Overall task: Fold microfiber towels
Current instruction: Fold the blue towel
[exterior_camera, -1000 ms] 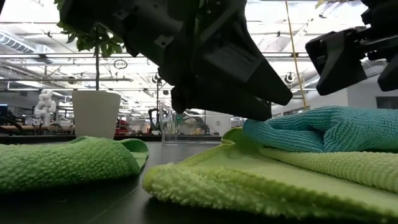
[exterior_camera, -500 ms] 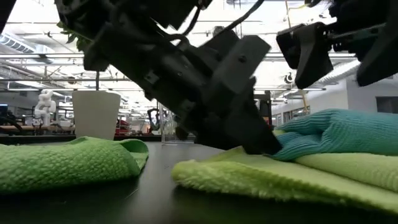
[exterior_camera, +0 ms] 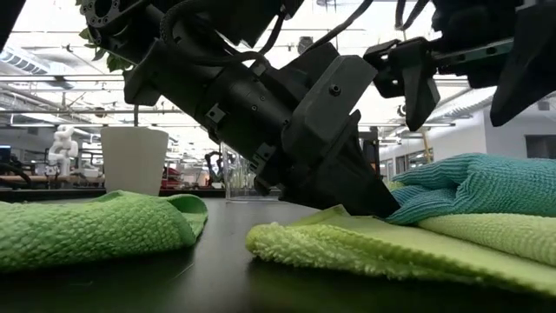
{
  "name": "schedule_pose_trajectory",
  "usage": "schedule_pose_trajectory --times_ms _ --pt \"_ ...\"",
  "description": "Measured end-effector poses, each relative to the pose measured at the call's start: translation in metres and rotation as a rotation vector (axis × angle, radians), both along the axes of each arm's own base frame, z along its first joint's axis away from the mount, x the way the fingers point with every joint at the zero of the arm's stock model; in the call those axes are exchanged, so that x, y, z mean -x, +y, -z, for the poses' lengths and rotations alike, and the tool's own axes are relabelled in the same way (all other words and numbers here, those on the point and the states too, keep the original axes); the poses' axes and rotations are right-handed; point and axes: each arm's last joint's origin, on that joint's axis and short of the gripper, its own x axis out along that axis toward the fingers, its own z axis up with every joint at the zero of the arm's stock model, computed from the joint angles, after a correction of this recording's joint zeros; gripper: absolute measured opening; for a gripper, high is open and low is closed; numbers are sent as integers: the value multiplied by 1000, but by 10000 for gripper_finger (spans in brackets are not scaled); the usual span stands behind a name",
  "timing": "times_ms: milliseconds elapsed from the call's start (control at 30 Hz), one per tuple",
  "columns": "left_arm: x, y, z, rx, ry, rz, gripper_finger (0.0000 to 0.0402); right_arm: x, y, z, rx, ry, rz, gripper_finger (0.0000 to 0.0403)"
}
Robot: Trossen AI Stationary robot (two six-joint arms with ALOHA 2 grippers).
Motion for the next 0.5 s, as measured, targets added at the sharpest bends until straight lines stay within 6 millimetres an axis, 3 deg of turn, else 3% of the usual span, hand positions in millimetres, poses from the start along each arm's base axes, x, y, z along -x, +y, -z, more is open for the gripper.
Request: schedule_pose_trajectory --times_ms 233,500 --pt "0 0 0 1 -4 1 172 -6 -6 3 -21 -13 -57 223" --pt "-1 0 -1 -4 -18 9 172 -21 -7 37 26 55 -55 198"
